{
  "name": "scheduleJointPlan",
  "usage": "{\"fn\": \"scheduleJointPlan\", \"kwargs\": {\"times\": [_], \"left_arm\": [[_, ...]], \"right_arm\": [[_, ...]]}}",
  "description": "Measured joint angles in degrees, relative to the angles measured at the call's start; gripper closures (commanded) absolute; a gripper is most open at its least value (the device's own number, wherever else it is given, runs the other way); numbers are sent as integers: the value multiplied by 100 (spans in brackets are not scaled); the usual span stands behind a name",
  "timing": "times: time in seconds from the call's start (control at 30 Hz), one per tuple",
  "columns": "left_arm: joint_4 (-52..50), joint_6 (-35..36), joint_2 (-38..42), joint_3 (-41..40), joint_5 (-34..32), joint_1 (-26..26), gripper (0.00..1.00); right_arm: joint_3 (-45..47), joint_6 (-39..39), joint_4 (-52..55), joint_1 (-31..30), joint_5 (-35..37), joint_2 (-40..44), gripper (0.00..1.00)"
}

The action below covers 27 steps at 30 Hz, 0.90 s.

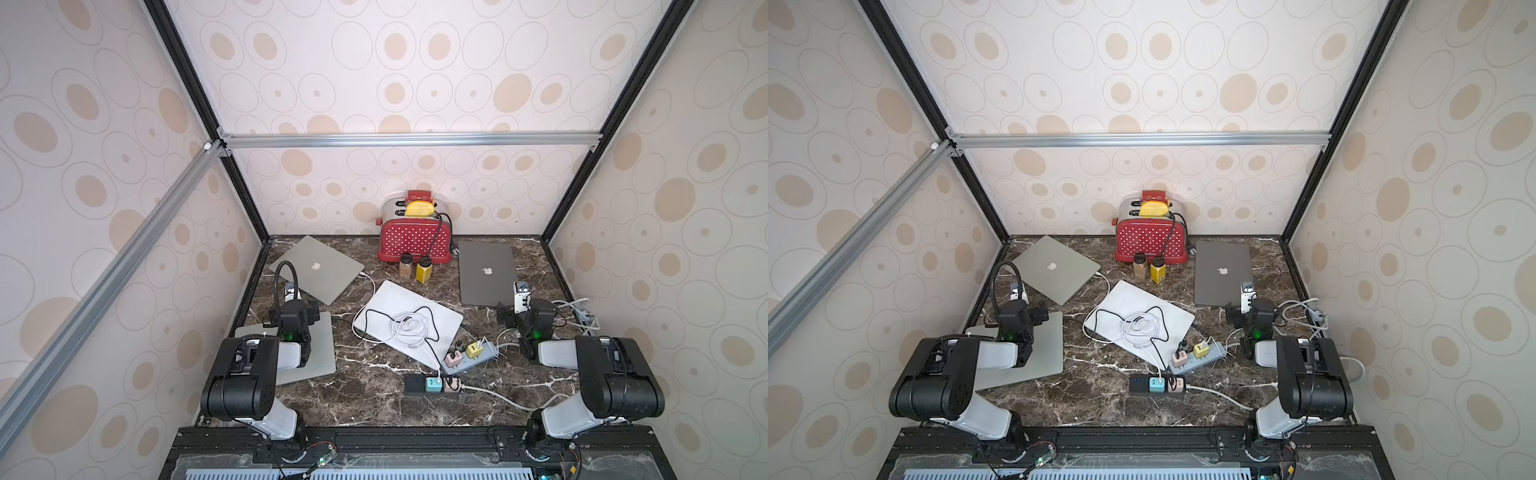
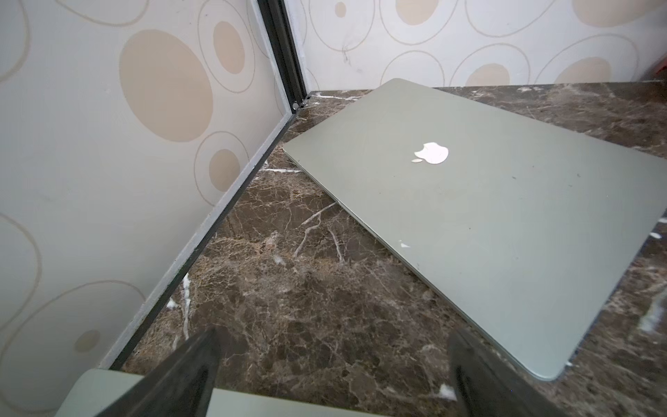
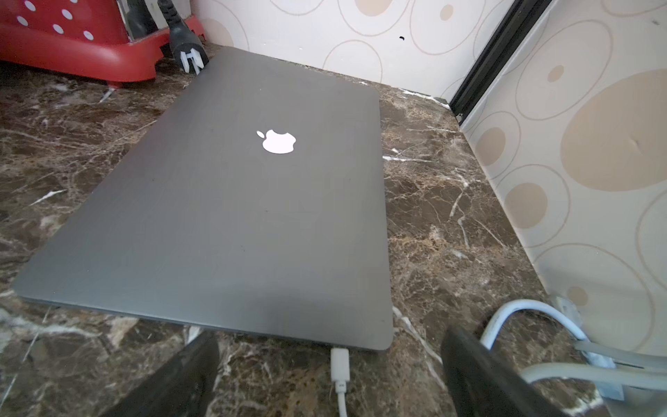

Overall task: Unplug the laptop charger
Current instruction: Remove the charging cable from the laptop.

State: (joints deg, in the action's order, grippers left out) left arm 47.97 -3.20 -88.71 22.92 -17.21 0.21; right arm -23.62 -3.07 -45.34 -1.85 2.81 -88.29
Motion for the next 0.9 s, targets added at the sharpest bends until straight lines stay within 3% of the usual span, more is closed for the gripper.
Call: {"fn": "scheduleJointPlan", "kwargs": {"times": [0.9], "left_arm": [[2, -2, 0, 0, 2, 0, 1]], "right_arm": [[-20, 4, 103, 66, -173, 0, 0]]}}
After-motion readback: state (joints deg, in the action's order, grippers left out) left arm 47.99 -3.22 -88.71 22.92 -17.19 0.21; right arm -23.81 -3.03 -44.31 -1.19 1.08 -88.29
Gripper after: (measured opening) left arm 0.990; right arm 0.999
